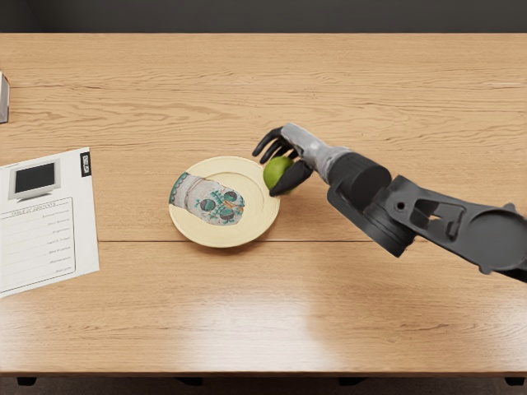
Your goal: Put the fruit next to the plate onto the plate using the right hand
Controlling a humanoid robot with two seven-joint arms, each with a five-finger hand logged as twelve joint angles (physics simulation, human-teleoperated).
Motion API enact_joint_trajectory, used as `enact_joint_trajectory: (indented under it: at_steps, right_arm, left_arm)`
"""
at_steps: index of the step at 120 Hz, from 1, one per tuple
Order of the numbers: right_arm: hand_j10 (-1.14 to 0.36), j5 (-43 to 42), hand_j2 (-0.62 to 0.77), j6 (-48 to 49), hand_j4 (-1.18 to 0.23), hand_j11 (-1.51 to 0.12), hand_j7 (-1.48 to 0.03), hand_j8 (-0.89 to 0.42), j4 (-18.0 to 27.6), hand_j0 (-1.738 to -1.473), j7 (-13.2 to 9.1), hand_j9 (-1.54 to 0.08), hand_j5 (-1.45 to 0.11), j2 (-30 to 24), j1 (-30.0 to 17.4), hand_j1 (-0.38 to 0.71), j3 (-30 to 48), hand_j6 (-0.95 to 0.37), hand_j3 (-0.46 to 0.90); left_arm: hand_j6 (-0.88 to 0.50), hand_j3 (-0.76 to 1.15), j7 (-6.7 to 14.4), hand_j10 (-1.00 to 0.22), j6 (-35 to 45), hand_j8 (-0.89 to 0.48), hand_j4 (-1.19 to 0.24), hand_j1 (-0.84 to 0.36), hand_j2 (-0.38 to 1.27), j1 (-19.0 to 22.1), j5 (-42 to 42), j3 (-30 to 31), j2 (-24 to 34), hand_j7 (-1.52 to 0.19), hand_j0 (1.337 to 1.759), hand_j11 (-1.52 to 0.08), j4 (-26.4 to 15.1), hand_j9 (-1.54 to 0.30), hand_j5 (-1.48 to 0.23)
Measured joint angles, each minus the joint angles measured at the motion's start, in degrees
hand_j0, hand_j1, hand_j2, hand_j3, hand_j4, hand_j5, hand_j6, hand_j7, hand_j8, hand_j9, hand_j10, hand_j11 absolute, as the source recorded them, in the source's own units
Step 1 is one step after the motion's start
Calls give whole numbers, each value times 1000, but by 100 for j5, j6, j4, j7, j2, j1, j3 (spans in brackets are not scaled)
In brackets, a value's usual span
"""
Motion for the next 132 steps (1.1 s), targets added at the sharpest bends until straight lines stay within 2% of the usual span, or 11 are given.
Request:
enact_joint_trajectory:
  at_steps: [28,58,87,96,114,132]
  right_arm:
    - [-386,-5,66,1,-565,-762,-748,-391,-13,-1654,1,-770,-762,305,71,165,-24,-574,0]
    - [-391,-16,93,-10,-567,-763,-748,-399,-17,-1654,2,-766,-760,565,37,169,-121,-575,0]
    - [-403,-22,78,-17,-546,-734,-720,-412,-14,-1655,2,-738,-732,660,20,159,-304,-553,0]
    - [-379,-21,46,-38,-477,-637,-627,-386,-12,-1656,2,-640,-636,656,19,115,-309,-482,0]
    - [-211,-12,17,-59,-258,-344,-339,-215,-1,-1657,3,-345,-343,610,12,-92,-156,-261,0]
    - [-117,60,6,86,-139,-185,-182,-119,22,-1658,3,-185,-185,567,-2,-208,203,-141,0]
  left_arm:
    - [0,0,-1,0,-2,0,0,349,0,0,0,-1,0,0,1658,0,0,0,0]
    - [0,0,0,0,-1,0,0,349,0,0,0,-2,0,0,1658,0,0,0,0]
    - [0,0,0,0,0,0,0,349,0,0,0,-1,0,0,1658,0,0,0,0]
    - [0,0,0,0,0,0,0,349,0,0,0,-2,0,0,1658,0,0,0,0]
    - [0,0,0,0,-1,0,0,349,0,0,0,-1,0,0,1658,0,0,0,0]
    - [0,0,-1,0,-1,0,0,349,0,0,0,-2,0,0,1658,0,0,0,0]
